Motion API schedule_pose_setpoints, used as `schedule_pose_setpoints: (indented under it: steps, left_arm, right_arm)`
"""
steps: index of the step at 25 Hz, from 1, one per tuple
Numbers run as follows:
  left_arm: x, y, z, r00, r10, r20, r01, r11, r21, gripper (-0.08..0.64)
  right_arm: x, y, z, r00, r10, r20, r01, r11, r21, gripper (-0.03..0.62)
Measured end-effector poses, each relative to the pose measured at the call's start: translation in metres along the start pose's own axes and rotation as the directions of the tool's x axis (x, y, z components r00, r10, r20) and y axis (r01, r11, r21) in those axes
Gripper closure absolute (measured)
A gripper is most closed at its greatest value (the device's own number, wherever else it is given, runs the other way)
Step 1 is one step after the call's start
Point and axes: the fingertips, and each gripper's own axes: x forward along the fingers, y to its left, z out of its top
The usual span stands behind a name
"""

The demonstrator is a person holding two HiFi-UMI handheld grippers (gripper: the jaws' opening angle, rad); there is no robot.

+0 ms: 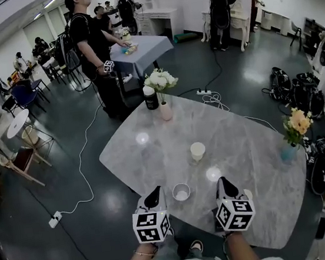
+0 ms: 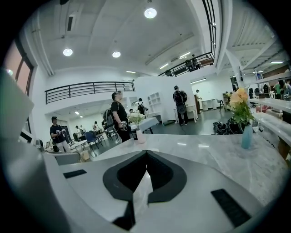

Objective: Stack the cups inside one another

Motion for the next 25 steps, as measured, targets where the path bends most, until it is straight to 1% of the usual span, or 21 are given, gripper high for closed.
schedule_pose_setpoints:
  steps: [4, 7, 10, 17, 25]
  left_arm:
    - [0.019, 0.013, 0.004, 1.000, -0.018, -0.001, 0.018, 1.000, -0.014, 0.565]
    - [0.033, 0.021, 0.010, 1.000, -0.026, 0.008, 0.026, 0.999, -0.020, 0.565]
    - [0.041, 0.027, 0.012, 1.000, -0.025, 0.006, 0.025, 0.999, -0.027, 0.565]
    - [0.063, 0.042, -0.006, 0.999, -0.008, -0.047, 0.006, 0.999, -0.047, 0.565]
    - [0.096, 0.056, -0.027, 0.994, -0.002, -0.110, -0.005, 0.998, -0.060, 0.565]
  right_arm:
    - [0.015, 0.009, 0.007, 1.000, 0.003, 0.006, -0.003, 0.999, -0.038, 0.584]
    - [0.028, 0.010, 0.008, 1.000, 0.011, 0.006, -0.011, 0.999, -0.031, 0.584]
    - [0.040, 0.011, 0.002, 1.000, 0.013, -0.016, -0.014, 0.999, -0.030, 0.584]
    - [0.074, 0.007, -0.019, 0.997, 0.028, -0.077, -0.031, 0.999, -0.037, 0.583]
    - [0.119, -0.004, -0.041, 0.992, 0.024, -0.126, -0.027, 0.999, -0.017, 0.575]
